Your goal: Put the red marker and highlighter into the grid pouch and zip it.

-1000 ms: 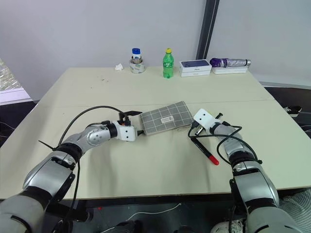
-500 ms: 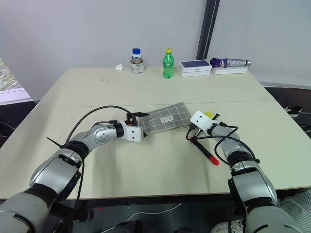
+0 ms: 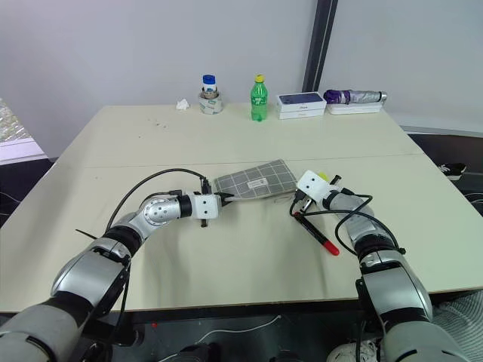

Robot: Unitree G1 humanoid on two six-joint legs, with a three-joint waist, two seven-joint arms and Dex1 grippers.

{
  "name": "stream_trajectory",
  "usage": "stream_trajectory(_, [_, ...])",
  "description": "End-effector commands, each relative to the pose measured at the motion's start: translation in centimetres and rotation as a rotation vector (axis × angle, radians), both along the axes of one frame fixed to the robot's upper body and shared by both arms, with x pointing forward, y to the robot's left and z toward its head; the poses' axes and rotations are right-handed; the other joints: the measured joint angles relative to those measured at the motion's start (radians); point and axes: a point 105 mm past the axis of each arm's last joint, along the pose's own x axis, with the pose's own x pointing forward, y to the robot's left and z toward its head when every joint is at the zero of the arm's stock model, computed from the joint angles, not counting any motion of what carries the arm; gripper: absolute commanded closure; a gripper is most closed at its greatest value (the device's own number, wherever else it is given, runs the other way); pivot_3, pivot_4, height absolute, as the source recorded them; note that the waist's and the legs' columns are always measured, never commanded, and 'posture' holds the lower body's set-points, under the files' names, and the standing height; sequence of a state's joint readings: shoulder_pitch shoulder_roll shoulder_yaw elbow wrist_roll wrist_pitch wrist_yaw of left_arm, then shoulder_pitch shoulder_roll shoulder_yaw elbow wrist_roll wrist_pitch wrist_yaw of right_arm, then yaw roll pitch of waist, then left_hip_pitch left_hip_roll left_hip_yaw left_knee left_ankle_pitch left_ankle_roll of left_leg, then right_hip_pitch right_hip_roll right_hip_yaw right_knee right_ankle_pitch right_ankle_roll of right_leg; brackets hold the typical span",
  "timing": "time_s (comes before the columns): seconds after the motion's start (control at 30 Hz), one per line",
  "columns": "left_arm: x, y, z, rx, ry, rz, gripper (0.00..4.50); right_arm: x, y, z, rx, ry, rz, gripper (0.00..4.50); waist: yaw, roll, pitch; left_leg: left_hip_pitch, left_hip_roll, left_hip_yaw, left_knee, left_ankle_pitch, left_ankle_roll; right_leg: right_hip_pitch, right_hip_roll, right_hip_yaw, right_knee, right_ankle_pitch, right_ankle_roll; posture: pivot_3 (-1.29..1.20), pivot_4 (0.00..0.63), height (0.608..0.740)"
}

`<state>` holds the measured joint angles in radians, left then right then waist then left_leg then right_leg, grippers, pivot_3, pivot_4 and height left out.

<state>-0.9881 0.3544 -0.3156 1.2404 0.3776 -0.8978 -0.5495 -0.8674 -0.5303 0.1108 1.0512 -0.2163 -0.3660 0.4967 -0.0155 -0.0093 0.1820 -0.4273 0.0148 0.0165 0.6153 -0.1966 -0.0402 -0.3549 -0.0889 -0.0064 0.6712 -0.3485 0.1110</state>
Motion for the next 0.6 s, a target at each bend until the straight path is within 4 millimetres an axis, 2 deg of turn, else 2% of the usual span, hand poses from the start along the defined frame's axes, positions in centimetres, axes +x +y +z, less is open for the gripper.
stream_trajectory(0.03, [0.1, 1.0, 0.8, -0.102, 0.035, 0.030, 4.50, 0.1, -0.8, 5.0, 0.121, -0.152, -0.024, 2.73, -0.001, 0.000, 0.000, 0.000, 0.000, 0.000, 0.000, 0.000, 0.000, 0.000, 0.000, 0.000, 0.000, 0.000, 0.000, 0.00, 0.150, 0.740])
stream_trajectory(0.13, [0.1, 2.2, 1.9, -0.161, 0.006, 0.063, 4.50, -0.9, -1.6, 6.3, 0.245, -0.174, -0.054, 1.21, 0.000, 0.000, 0.000, 0.000, 0.001, 0.000, 0.000, 0.000, 0.000, -0.001, 0.000, 0.000, 0.000, 0.000, 0.000, 0.00, 0.150, 0.740])
stream_trajectory(0.2, [-0.2, 2.6, 2.3, -0.197, -0.005, 0.077, 4.50, -2.3, -0.8, 6.1, 0.343, -0.130, -0.029, 0.13, 0.001, 0.000, 0.000, -0.001, 0.001, 0.000, -0.001, 0.000, 0.000, -0.001, 0.000, 0.000, 0.000, 0.000, 0.000, 0.00, 0.150, 0.740])
stream_trajectory(0.37, [-1.4, 3.0, 2.9, -0.278, -0.022, 0.121, 4.50, -5.6, 2.5, 4.4, 0.516, -0.007, -0.016, 0.13, 0.001, 0.000, 0.000, -0.001, 0.002, 0.000, 0.000, 0.000, 0.000, -0.001, 0.000, 0.001, 0.001, 0.000, 0.000, 0.00, 0.150, 0.740])
stream_trajectory(0.47, [-2.2, 2.8, 3.2, -0.346, 0.011, 0.138, 4.50, -6.0, 3.9, 2.4, 0.528, 0.060, -0.069, 0.13, 0.002, 0.000, 0.000, -0.001, 0.002, 0.000, 0.002, -0.002, 0.004, -0.002, 0.000, 0.002, 0.005, 0.000, 0.000, 0.00, 0.150, 0.740])
stream_trajectory(0.6, [-3.0, 2.4, 3.6, -0.378, 0.027, 0.147, 4.50, -5.6, 5.1, 1.4, 0.574, 0.105, -0.106, 0.13, 0.007, 0.000, 0.000, 0.000, 0.002, -0.001, 0.006, -0.003, 0.005, -0.002, 0.001, 0.002, 0.010, 0.000, 0.000, 0.00, 0.150, 0.740])
